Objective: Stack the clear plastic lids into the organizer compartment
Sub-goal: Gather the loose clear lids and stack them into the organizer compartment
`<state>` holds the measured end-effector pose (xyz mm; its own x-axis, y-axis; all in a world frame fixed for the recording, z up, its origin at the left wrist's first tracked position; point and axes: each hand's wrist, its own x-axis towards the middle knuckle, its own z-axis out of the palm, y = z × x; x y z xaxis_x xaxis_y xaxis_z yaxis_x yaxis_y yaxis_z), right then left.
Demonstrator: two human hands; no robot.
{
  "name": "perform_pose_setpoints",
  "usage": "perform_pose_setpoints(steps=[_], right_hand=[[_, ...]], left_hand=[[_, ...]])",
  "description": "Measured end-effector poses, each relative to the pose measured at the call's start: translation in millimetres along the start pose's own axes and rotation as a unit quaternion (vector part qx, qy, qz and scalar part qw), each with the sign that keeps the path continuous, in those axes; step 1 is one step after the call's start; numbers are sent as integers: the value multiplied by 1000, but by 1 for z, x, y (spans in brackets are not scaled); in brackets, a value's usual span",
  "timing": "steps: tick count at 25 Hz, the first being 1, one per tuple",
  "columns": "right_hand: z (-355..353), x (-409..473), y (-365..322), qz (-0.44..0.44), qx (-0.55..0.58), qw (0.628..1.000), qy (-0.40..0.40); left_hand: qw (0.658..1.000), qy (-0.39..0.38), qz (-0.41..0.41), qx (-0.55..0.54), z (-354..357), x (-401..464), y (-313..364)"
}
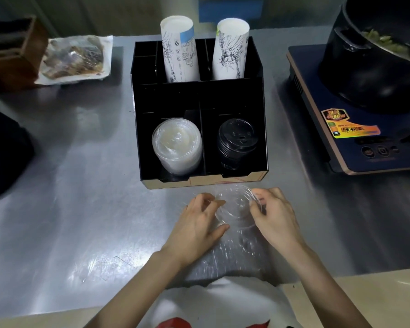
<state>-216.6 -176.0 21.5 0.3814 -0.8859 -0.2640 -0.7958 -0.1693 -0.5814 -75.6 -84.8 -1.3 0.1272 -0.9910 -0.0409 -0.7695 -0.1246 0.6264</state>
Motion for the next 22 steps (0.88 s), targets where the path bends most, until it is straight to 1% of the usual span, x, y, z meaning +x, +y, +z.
perform_pose_setpoints(steps=[4, 9, 14, 18, 22], right_hand=[[0, -1, -15, -45, 25, 999, 9], [1, -3, -36, -94, 69, 993, 25], [3, -2, -55, -132, 104, 985, 35], [1, -1, -66, -174, 126, 976, 14], [-7, 3, -75, -218, 109, 968, -50]], left_hand=[[998, 40, -18, -49, -12, -18, -8], [985, 128, -46, -110, -26, -31, -12], [974, 189, -42, -115, -40, -39, -17], [967, 225, -52, -108, -51, -40, -23], [962, 252, -48, -95, -66, -33, -30]])
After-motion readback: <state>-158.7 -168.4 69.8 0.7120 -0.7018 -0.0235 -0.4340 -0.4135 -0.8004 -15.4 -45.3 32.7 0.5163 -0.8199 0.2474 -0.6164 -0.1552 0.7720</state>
